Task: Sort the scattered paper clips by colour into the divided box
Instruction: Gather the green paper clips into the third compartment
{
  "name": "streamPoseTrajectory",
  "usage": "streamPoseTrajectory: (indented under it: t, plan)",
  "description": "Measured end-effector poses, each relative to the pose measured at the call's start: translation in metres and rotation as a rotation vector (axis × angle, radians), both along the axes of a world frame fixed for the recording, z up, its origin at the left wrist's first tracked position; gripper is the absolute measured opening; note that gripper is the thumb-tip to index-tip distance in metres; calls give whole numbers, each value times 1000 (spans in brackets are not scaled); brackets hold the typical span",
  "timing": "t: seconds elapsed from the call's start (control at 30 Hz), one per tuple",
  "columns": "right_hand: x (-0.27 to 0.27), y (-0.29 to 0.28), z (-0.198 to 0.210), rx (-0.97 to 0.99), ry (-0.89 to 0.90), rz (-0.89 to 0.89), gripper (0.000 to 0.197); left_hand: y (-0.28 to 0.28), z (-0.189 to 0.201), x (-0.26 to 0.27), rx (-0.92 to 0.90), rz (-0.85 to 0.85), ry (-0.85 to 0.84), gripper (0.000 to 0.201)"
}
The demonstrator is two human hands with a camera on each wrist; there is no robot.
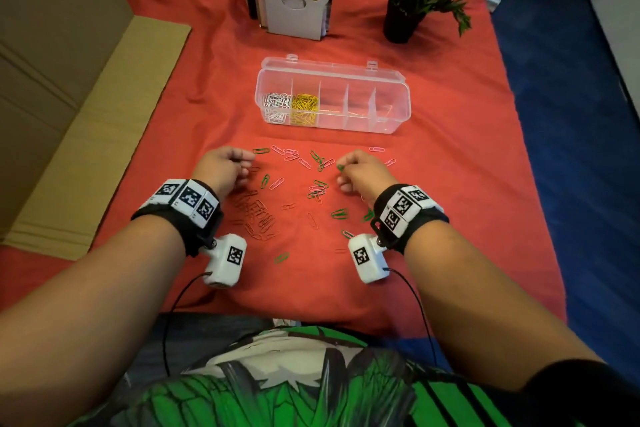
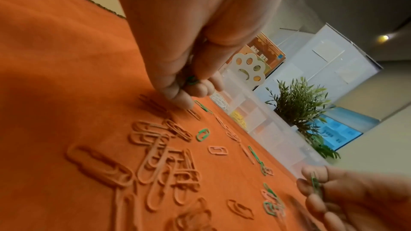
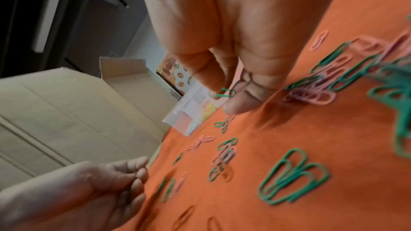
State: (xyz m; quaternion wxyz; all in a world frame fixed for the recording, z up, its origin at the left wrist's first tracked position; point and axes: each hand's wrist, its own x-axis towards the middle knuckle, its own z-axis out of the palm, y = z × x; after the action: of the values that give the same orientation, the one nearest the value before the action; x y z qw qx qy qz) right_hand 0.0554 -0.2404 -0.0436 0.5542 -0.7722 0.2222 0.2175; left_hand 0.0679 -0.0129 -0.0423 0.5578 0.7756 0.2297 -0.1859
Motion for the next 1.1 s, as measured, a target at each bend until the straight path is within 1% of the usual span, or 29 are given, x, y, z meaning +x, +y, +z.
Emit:
streamPoseTrajectory:
  t: [0.07,0.1,0.13,0.17,0.2,0.23,0.27,0.33,0.4,0.5,0.6,0.67,0.73,0.8,0.9,0.97,1.0,1.03,1.1]
  plan:
    - [1,6,0,47,38,2,23,5,0,3,26,20,27,29]
    - [2,8,-1,-6,23,54,22,7,-1,3,89,2,13,23]
    - [2,9,-2,-103,-19,138,22,9,-2,2,208,-51,-17,17]
    - [2,10,-4,-242,-73,237,22,10,-4,0,358,-130,-66,11]
    - [1,11,-8,-386,-128,331,24,11,-4,-4,492,-200,-112,11]
    - [-2,12,-11,-500,-184,408,28,10,-6,-7,598,-256,-156,15]
    - [-6,14,-14,-567,-236,472,31,9,-7,-10,664,-297,-196,18]
    - [-13,18,-19,-641,-327,586,42,8,-10,-11,731,-337,-255,23]
    - [-17,21,-23,-705,-404,683,46,7,-14,-11,753,-357,-283,22]
    - [-19,21,-22,-768,-468,725,37,7,-17,-8,765,-383,-289,18]
    - [-20,15,-22,-820,-459,736,27,6,-16,-6,755,-400,-307,18]
    - [-19,7,-21,-821,-417,710,23,6,-15,-6,688,-356,-294,17]
    - [-17,-1,-17,-812,-365,654,20,4,-13,-8,546,-274,-242,14]
    - [-16,-7,-12,-789,-291,615,21,1,-14,-7,310,-187,-181,8]
    - [-15,-9,-10,-618,-225,476,21,-4,-11,-5,-93,-30,-70,19]
    - [-13,-6,-11,-403,-171,326,23,-7,-3,-6,-325,64,15,26]
    - [-12,-4,-11,-241,-117,223,28,-8,2,-6,-431,99,63,28]
    - [-12,-1,-9,-60,-52,106,32,-7,6,-7,-523,130,114,29]
    - [-14,3,0,253,29,-99,31,-4,12,-8,-674,181,204,22]
